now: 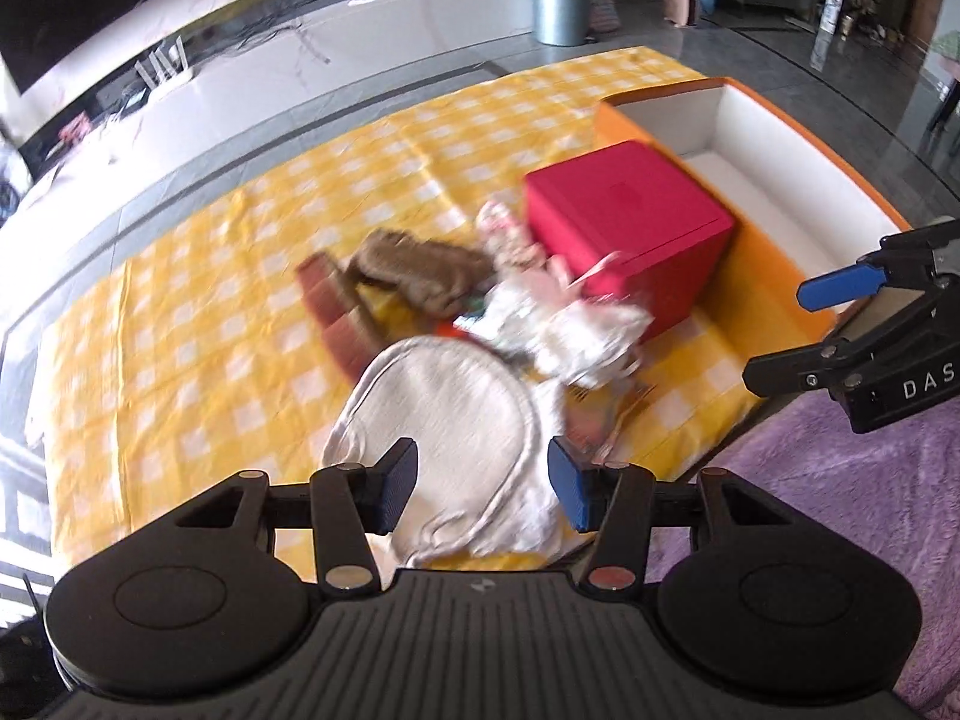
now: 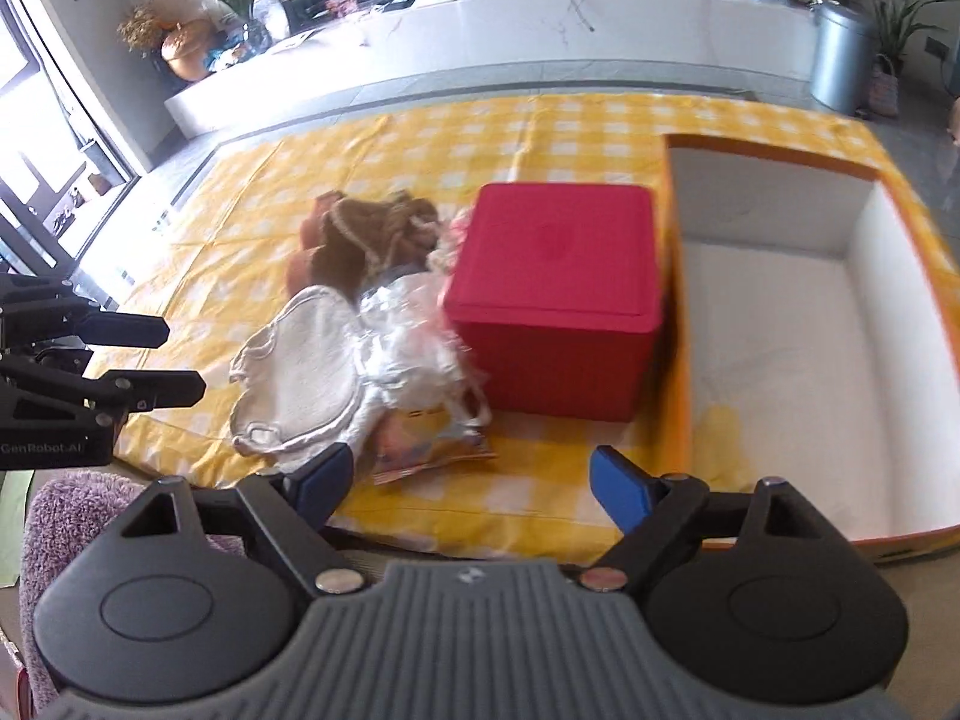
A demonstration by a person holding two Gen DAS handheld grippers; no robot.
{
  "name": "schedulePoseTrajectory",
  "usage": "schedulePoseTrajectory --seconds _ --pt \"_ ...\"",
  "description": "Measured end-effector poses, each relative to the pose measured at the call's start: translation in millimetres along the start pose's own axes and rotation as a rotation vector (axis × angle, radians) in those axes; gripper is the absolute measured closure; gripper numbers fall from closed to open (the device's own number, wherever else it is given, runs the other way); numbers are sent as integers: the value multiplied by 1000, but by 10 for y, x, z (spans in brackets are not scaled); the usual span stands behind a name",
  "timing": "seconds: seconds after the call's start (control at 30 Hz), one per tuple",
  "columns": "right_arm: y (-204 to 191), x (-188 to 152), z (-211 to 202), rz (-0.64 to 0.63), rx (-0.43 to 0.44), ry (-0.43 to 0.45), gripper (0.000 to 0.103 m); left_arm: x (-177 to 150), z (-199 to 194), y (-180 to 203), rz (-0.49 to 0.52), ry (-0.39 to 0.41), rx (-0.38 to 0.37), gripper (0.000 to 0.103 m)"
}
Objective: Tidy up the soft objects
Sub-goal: 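Move both open tools back over the pile of soft items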
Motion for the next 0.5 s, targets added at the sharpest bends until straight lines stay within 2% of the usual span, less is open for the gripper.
schedulePoseTrajectory --seconds 0.13,0.23,0.5 --pt "-202 34 233 -56 -5 -32 18 -141 86 -278 -30 -5 1 33" --pt "-288 73 384 -87 -13 -56 18 -258 162 -326 -5 -23 -33 29" --pt "-489 71 760 -109 19 -124 21 -525 537 -219 215 -64 -59 27"
Point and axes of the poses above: each gripper's, at about its wrist camera, not at the fingertips, and z roughly the way its jaws point, y to its right, x to its top, the point moved 8 cm from there along z, roughly the way its jaws point, and after that the axes turned 13 degrees about -z, right-handed, at the moved point
